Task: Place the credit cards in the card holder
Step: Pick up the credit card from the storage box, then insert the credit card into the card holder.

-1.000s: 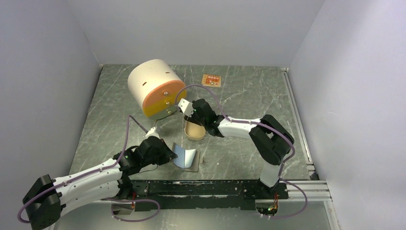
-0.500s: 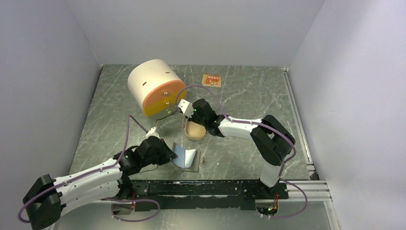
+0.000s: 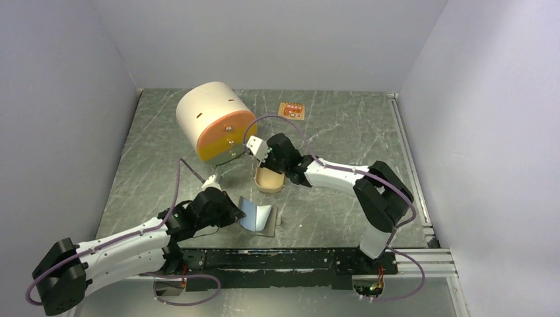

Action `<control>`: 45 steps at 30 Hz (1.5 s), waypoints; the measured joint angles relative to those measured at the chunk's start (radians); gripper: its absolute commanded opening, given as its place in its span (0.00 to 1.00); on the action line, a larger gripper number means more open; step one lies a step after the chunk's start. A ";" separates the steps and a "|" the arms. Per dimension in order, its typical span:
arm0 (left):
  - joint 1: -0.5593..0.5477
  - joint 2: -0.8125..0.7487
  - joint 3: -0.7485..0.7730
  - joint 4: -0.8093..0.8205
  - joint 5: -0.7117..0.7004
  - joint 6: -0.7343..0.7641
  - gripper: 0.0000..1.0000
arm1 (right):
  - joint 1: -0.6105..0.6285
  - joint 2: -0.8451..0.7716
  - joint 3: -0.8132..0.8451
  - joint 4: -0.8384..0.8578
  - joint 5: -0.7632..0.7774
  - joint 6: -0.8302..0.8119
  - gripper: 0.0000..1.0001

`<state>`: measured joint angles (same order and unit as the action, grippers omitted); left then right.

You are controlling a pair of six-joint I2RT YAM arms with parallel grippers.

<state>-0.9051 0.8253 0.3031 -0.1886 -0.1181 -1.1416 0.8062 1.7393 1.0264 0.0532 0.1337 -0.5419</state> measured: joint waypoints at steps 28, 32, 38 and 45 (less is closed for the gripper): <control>0.000 0.204 -0.095 0.332 0.065 -0.153 0.19 | 0.164 -0.578 -0.304 -0.057 -0.081 1.176 0.00; 0.000 0.201 -0.095 0.334 0.079 -0.156 0.20 | 0.220 -0.589 -0.461 0.006 -0.058 1.407 0.00; 0.000 0.164 -0.104 0.334 0.086 -0.158 0.13 | 0.250 -0.563 -0.530 0.011 -0.005 1.563 0.00; 0.000 0.147 -0.117 0.331 0.089 -0.159 0.26 | 0.253 -0.578 -0.596 0.061 0.042 1.612 0.00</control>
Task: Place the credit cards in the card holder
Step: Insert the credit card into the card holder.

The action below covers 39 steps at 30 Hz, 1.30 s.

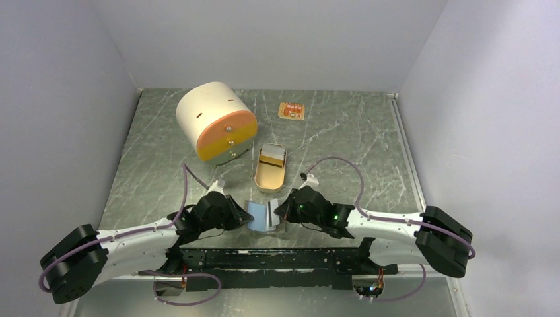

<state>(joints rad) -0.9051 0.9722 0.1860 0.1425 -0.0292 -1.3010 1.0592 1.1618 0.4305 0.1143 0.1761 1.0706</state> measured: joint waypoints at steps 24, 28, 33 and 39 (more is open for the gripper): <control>0.000 -0.121 -0.011 -0.180 -0.009 0.004 0.13 | -0.063 0.001 -0.283 0.414 -0.112 0.042 0.00; 0.000 -0.095 -0.013 -0.167 -0.009 0.013 0.09 | -0.074 0.032 -0.296 0.499 -0.137 0.064 0.00; 0.000 -0.061 -0.013 -0.142 -0.007 0.035 0.09 | -0.079 0.095 -0.297 0.577 -0.166 0.081 0.00; 0.001 -0.054 -0.016 -0.119 -0.001 0.049 0.09 | -0.095 0.131 -0.311 0.634 -0.185 0.095 0.00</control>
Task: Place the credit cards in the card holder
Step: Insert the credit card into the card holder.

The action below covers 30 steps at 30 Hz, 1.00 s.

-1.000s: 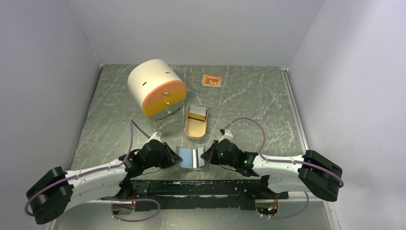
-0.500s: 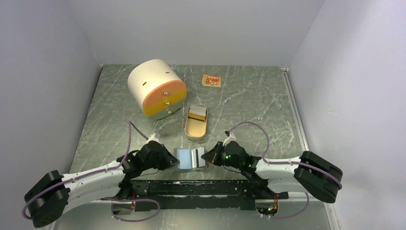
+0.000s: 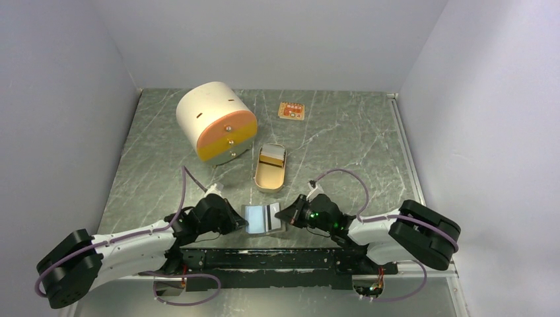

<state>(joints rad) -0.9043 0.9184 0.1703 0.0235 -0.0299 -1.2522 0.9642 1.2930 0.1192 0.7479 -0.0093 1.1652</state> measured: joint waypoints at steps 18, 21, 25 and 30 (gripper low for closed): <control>0.006 0.020 -0.004 0.026 0.011 0.011 0.09 | -0.012 0.082 -0.008 0.075 -0.028 0.007 0.00; 0.006 0.022 -0.004 0.027 0.012 0.012 0.09 | -0.012 0.100 -0.008 0.087 -0.032 0.013 0.00; 0.006 0.024 -0.004 0.028 0.013 0.016 0.09 | -0.013 0.129 -0.007 0.122 -0.040 0.024 0.00; 0.008 0.034 -0.004 0.029 0.013 0.020 0.09 | -0.014 0.142 -0.007 0.147 -0.048 0.032 0.00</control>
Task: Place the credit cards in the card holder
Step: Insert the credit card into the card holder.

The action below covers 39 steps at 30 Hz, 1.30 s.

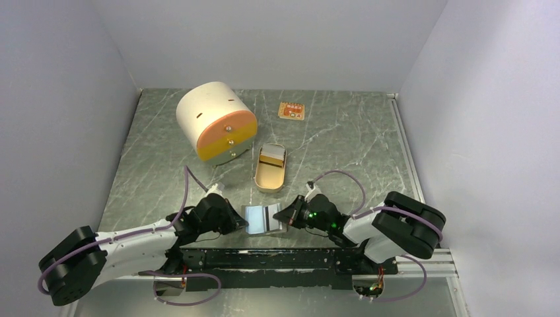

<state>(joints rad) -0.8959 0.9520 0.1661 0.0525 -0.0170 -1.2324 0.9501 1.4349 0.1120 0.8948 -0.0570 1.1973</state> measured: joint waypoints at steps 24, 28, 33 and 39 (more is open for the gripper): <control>0.005 0.074 0.024 0.035 0.032 0.043 0.10 | 0.000 -0.049 0.013 -0.079 0.012 -0.005 0.00; 0.005 0.076 0.024 0.037 0.032 0.043 0.10 | 0.000 -0.047 0.013 -0.075 0.012 -0.004 0.00; 0.005 0.085 0.024 0.048 0.037 0.043 0.09 | 0.000 0.004 0.013 -0.029 0.002 0.020 0.00; 0.005 0.085 0.024 0.050 0.039 0.043 0.09 | 0.000 0.024 0.010 -0.007 -0.001 0.048 0.00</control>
<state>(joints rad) -0.8906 1.0374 0.1898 0.1020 0.0216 -1.1889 0.9501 1.4593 0.1223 0.8875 -0.0582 1.2457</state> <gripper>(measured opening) 0.101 0.010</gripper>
